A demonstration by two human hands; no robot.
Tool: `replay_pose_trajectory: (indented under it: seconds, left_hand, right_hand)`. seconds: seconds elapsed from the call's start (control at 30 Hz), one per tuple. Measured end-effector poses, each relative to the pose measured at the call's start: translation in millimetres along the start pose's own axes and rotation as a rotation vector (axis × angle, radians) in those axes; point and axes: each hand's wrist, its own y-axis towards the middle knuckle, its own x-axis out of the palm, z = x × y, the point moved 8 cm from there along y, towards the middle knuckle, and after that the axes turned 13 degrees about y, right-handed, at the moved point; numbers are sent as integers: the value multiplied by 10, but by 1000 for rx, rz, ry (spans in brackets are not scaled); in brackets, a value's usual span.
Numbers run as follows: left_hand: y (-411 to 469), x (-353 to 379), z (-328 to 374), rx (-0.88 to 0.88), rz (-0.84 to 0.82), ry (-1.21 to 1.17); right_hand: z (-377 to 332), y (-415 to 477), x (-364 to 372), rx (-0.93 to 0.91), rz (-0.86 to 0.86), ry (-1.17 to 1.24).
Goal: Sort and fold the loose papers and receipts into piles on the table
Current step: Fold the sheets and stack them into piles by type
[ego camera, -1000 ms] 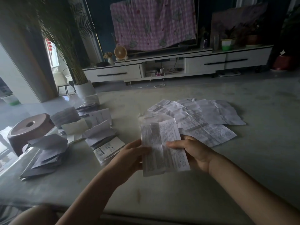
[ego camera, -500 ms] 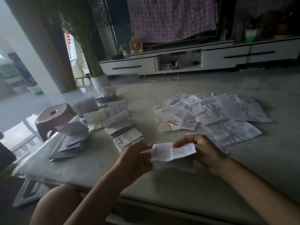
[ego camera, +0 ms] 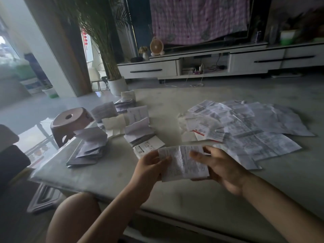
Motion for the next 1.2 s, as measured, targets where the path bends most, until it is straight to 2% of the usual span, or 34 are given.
replay_pose_trajectory:
  seconds: [0.17,0.27,0.33,0.43,0.5,0.57,0.67,0.73,0.8,0.83,0.97,1.07,1.2]
  left_hand:
    - [17,82,-31,-49,-116,-122]
    - [1,151,-24,-75,-184,-253]
    - [-10,171,-4,-43,-176,-300]
    - [-16,200,-35,-14,-144,-329]
    - [-37,201,-74,-4,-115,-321]
    - [-71,153,-88,39,-63,-235]
    - [-82,-77,-8,239,148,242]
    - [-70,-151,8,287,141,416]
    - [-58,-150,14,281,44,386]
    - [-54,-205,17,268,53,362]
    - [40,-517,3,171,217,293]
    - [206,-768,19,158,391,355]
    - [318,-863,152,219,592,683]
  right_hand:
    - [-48,25,-128,-180,180,-147]
    - [-198,-16,-86,-405,259,-350]
    - [-217,-20,16,-439,195,-397]
    - [-44,20,194,-243,-6,-403]
    - [25,24,244,-223,-60,-454]
    - [39,25,226,-240,-47,-446]
    - [14,52,194,-259,-58,-533]
    - [59,91,269,-210,-144,-600]
    - [75,117,351,-213,-183,-644]
    - [65,154,385,-237,-153,-641]
    - [-90,394,301,-356,158,-371]
    - [-185,692,417,-511,260,-522]
    - [-188,996,667,-625,287,-785]
